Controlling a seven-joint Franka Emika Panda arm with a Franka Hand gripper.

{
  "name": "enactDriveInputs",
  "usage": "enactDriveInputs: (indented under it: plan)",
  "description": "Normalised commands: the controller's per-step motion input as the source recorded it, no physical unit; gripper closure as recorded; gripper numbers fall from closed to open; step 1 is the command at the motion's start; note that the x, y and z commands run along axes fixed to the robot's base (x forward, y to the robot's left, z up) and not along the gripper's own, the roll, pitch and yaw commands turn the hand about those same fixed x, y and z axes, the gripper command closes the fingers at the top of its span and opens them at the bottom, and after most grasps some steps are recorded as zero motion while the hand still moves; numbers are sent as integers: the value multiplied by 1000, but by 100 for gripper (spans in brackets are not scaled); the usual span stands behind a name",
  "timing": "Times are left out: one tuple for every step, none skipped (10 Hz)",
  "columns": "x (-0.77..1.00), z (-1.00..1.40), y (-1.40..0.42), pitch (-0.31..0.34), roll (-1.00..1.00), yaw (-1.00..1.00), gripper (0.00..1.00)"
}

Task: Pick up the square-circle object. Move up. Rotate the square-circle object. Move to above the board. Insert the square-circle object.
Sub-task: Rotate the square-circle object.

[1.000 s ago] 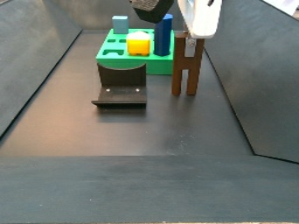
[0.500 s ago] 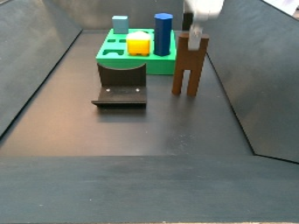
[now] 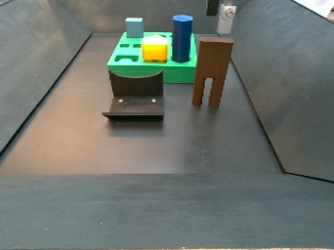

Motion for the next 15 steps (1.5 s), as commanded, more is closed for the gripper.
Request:
enactDriveInputs:
  plan:
    - [14, -13, 56, 12, 0, 1000, 0]
    - [17, -13, 31, 13, 0, 1000, 0]
    - [18, -12, 18, 13, 0, 1000, 0]
    - [19, -12, 11, 14, 0, 1000, 0]
    - [20, -12, 9, 15, 0, 1000, 0]
    - [20, -12, 7, 16, 0, 1000, 0]
    - [20, -12, 7, 17, 0, 1000, 0]
    - [21, -12, 6, 18, 0, 1000, 0]
    - [21, -11, 5, 19, 0, 1000, 0]
    - [21, -11, 5, 21, 0, 1000, 0]
    - [21, -11, 5, 22, 0, 1000, 0]
    - [21, -11, 5, 24, 0, 1000, 0]
    - [22, -11, 5, 27, 0, 1000, 0]
    - [22, -10, 5, 31, 0, 1000, 0]
    - [22, -10, 5, 33, 0, 1000, 0]
